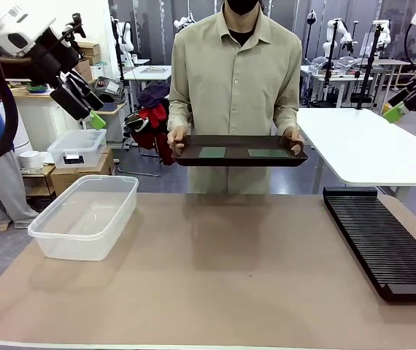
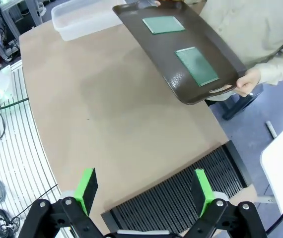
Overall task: Sort PCBs into racks and boxes based on the side picked up.
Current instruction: Pick up the Blank PCB handed by the Human.
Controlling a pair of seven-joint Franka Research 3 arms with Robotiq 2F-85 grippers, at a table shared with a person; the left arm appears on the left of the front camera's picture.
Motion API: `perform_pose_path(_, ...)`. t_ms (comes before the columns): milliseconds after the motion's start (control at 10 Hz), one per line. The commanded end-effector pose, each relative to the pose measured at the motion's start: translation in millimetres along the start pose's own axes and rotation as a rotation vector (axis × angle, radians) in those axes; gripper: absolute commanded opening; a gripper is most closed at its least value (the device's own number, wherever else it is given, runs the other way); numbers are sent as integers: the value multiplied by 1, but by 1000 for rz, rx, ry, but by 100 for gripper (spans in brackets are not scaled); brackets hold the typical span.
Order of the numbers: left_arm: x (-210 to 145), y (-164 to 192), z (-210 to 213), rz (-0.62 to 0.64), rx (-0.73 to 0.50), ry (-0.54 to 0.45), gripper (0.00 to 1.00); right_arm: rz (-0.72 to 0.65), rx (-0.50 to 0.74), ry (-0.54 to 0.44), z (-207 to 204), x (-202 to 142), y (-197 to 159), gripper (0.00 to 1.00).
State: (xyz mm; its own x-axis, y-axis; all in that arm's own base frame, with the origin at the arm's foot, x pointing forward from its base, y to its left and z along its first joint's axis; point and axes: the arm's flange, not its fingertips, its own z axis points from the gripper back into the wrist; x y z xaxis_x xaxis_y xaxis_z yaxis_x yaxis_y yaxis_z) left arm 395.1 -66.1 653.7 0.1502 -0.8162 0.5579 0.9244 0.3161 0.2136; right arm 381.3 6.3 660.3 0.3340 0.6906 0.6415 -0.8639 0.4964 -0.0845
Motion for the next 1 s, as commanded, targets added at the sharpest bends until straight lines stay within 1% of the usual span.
perform_pose_path(0, -2, -6, 0, 20, 88, 28, 100, -6, -8, -4, -2, 3, -1, 100)
perform_pose_path(100, -1, -8, -1, 39, 117, 26, 100, -21, -11, -9, -7, 2, -1, 100)
perform_pose_path(200, 1, 1, 4, 0, 37, 4, 100, 2, -8, 3, 2, 2, 0, 100)
perform_pose_path(500, 1, 1, 4, 0, 37, 4, 100, 2, -8, 3, 2, 2, 0, 100)
perform_pose_path(600, 3, 0, 4, 7, 59, 8, 100, 2, -8, 3, 2, 2, 0, 100)
perform_pose_path(700, 9, -2, 9, 40, 63, -10, 100, -1, -15, 11, 1, 2, 0, 100)
perform_pose_path(900, 19, -7, 20, 101, 102, -60, 100, 2, -17, -33, 12, 8, 2, 100)
